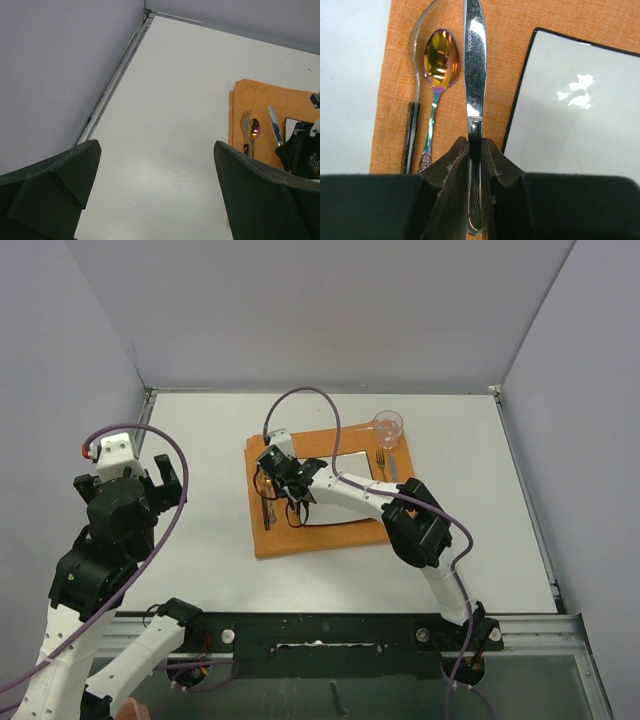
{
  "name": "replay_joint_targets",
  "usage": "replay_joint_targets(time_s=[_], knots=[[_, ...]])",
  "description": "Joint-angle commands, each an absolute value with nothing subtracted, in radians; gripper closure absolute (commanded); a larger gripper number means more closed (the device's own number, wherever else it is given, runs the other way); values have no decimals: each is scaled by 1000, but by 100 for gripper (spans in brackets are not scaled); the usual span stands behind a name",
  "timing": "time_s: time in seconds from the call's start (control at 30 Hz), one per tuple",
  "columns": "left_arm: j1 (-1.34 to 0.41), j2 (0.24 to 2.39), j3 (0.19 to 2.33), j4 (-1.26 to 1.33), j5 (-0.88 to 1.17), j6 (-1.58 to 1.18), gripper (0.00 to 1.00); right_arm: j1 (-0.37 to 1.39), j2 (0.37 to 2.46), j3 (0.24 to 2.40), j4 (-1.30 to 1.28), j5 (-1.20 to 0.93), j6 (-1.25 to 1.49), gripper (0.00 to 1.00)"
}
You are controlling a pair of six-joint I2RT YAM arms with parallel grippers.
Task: Set the dinner table for one person
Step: Pick up the knife with the napkin.
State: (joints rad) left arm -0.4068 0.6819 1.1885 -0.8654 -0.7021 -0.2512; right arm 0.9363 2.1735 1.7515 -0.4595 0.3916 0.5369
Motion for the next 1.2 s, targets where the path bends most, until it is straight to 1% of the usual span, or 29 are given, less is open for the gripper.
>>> replay_joint_targets(time_s=[0.0,0.13,0.27,0.4,0.57,0.7,0.83,1.0,1.17], knots=[[-411,679,1218,-847,-703,-250,2,904,2055,1773,-447,465,528,100],[-411,681,1212,-834,-704,-249,2,881,1944,1729,-472,460,498,100],[-411,694,1209,-815,-690,-255,2,889,1757,1598,-502,456,483,100],[-412,711,1214,-797,-683,-257,2,907,1531,1430,-571,441,547,100],[-411,741,1233,-771,-676,-246,2,976,1326,1277,-710,406,622,100],[-410,755,1246,-759,-670,-245,2,1056,1187,1209,-818,369,621,100],[-410,766,1261,-754,-668,-243,2,1124,1082,1172,-937,328,573,100],[-410,776,1275,-746,-659,-239,2,1166,988,1153,-1078,212,573,100],[-410,790,1291,-747,-652,-248,2,1205,939,1159,-1186,91,566,100]])
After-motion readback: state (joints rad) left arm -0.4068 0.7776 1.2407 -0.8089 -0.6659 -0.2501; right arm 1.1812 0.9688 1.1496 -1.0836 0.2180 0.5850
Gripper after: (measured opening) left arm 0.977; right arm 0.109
